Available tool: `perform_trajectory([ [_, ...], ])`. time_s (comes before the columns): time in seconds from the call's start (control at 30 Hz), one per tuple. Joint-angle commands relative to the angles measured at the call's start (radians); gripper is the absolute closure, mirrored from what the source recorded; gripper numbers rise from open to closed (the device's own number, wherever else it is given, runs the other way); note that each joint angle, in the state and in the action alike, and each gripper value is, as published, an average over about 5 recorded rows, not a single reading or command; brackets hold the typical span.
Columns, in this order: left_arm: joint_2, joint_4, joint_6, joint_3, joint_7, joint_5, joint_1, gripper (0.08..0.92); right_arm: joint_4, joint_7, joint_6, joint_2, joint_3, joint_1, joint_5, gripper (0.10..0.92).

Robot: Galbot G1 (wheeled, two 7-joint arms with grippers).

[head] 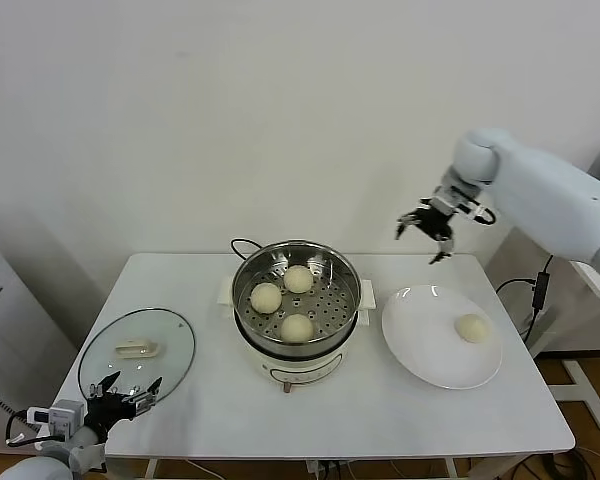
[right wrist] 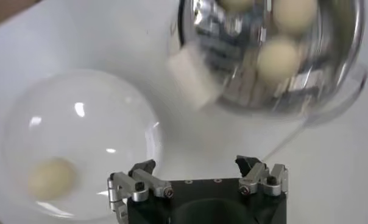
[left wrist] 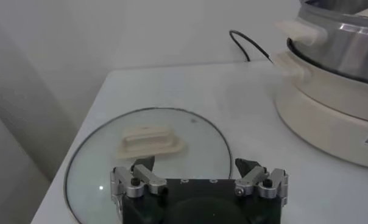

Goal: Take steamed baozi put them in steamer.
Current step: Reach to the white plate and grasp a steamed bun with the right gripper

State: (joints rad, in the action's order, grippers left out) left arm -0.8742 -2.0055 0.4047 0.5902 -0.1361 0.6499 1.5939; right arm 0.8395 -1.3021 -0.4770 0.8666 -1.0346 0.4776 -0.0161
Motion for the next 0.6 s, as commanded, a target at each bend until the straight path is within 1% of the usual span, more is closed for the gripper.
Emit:
perform_trajectory([
  [0.03,0.000,0.001,0.002,-0.002,0.000,0.000,-0.002,0.177,-0.135,-0.006,0.151,-0.104,0.036,-0.120,-0.028,0.203],
  [0.3,0.006,0.001,0.003,-0.002,0.000,0.000,-0.001,0.177,-0.196,0.024,0.131,-0.085,0.146,-0.274,-0.098,0.203],
  [0.6,0.003,0.000,0.002,-0.003,0.000,0.000,0.002,0.177,-0.253,0.065,0.115,-0.050,0.222,-0.344,-0.169,0.203],
])
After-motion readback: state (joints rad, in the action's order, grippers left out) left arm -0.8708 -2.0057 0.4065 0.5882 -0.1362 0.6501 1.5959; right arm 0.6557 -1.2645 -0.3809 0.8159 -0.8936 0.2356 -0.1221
